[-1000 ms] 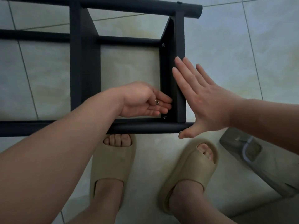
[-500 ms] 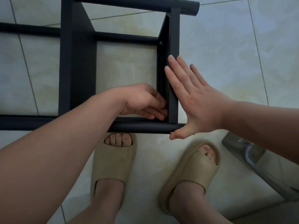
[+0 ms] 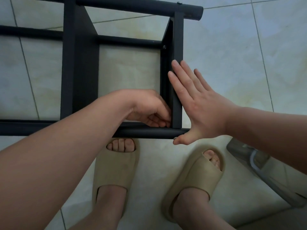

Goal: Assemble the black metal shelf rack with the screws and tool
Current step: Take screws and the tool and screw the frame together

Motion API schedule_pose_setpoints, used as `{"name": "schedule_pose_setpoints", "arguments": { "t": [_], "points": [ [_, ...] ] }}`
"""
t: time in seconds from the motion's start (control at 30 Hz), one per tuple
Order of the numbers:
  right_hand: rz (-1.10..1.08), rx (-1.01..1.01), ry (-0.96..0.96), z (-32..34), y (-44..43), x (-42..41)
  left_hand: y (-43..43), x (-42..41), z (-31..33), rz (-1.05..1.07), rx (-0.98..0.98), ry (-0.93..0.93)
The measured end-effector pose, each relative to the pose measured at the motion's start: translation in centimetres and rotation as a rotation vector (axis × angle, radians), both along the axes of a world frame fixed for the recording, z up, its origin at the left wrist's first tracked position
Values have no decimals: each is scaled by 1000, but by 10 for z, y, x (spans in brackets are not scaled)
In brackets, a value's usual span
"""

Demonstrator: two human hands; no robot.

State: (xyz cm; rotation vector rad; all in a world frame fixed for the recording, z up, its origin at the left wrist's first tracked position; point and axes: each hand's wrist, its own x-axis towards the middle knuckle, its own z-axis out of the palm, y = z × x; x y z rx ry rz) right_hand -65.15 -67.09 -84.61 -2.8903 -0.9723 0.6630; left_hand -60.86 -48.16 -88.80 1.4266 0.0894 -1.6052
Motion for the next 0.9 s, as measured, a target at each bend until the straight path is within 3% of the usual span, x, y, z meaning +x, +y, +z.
{"name": "schedule_pose_setpoints", "arguments": {
  "t": [0.67, 0.9],
  "points": [
    [-22, 15, -19, 6, -1, 0, -8, 5, -3, -144, -36, 2],
    [-16, -5, -18, 3, -1, -1, 0, 6, -5, -92, -67, 57]
  ]
}}
